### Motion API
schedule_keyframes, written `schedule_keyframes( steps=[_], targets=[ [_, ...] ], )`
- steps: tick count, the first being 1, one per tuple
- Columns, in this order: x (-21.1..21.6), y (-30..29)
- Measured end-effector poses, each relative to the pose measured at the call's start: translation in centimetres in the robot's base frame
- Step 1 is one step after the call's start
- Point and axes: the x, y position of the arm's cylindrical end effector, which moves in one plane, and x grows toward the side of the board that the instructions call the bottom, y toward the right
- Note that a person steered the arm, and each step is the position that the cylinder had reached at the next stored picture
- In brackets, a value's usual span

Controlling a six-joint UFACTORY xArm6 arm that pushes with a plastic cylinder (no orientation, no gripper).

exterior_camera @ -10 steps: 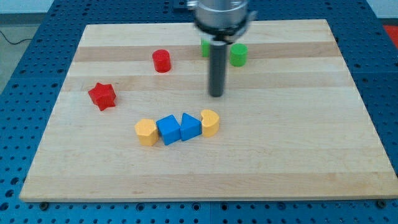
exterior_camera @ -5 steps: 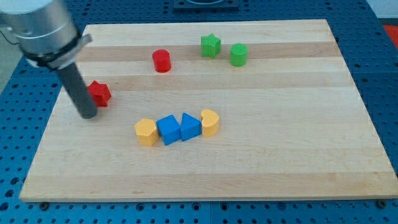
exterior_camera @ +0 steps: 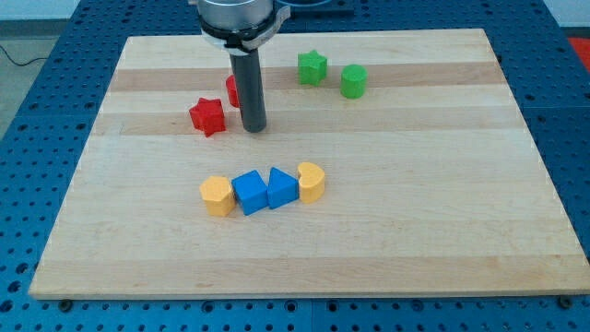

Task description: Place the red star diagonally to the red circle

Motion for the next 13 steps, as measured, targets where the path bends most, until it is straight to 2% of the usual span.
schedule_keyframes(
  steps=[2, 3, 4, 5, 6, 7, 8, 9, 10, 11, 13],
  targets=[
    [4.2, -5.1],
    [1.5, -6.8],
    [-2.0, -2.5],
    [-2.5, 3.0],
    [-1.5, 2.1],
    [1.0, -3.6],
    [0.7, -9.7],
    [-3.4, -11.8],
    [-8.0, -10.8],
    [-9.1, -8.3],
    [-6.9, -1.5]
  ],
)
